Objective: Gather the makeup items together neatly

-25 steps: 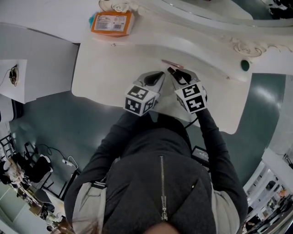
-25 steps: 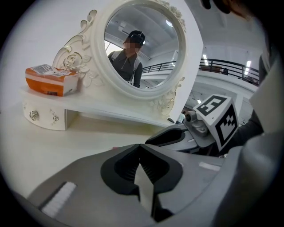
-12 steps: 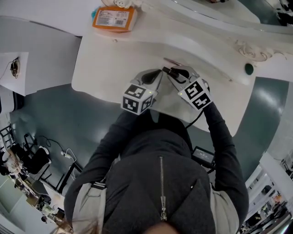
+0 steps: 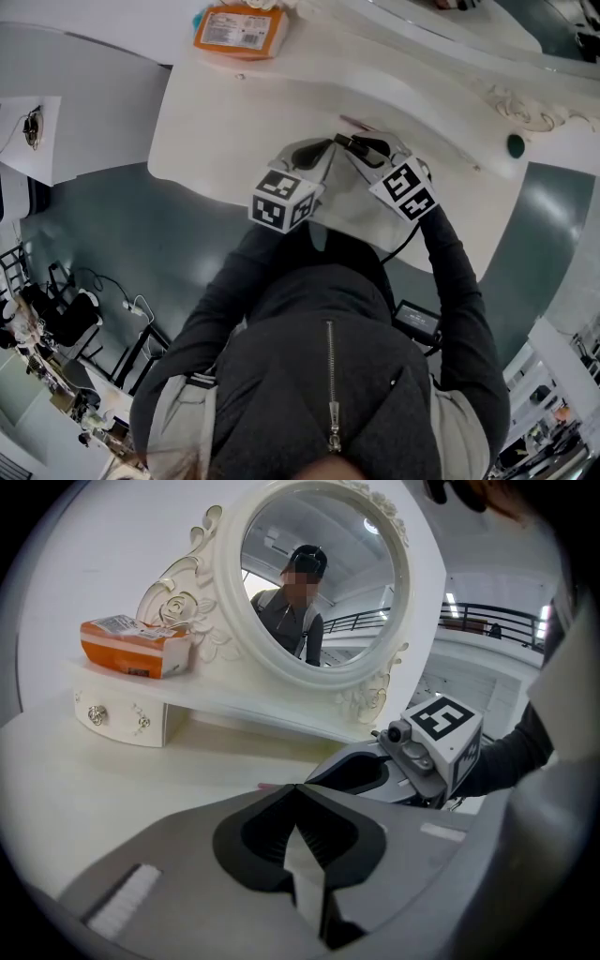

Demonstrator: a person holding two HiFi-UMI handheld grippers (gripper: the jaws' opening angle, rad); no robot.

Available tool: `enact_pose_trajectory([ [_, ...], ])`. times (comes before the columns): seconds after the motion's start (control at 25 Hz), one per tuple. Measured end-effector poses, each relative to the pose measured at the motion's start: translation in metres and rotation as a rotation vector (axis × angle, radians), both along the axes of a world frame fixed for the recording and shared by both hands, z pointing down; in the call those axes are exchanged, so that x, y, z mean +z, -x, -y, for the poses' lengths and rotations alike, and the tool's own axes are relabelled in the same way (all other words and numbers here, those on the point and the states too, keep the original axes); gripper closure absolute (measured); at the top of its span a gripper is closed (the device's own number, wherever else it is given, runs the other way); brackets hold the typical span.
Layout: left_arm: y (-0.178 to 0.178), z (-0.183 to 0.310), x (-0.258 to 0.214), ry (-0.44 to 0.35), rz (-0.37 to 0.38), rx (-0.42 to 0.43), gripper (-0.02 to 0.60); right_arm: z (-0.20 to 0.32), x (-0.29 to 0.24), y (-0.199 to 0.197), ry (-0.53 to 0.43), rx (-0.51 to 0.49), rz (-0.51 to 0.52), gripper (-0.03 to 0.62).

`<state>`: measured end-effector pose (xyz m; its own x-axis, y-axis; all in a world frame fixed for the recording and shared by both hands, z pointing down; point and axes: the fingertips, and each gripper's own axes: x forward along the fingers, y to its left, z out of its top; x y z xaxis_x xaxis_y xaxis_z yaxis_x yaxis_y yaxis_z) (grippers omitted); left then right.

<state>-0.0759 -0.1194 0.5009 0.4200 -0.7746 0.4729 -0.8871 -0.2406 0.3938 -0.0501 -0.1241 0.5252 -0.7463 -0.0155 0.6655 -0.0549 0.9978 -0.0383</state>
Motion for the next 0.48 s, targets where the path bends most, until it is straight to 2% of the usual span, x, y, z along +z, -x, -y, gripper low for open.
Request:
enact_pose_trajectory([
  [0.48, -0.004, -0.007, 0.004, 0.017, 0.007, 0.01, 0.571, 0.003, 0.012, -0.009, -0.015, -0.031, 0.009, 0.494],
])
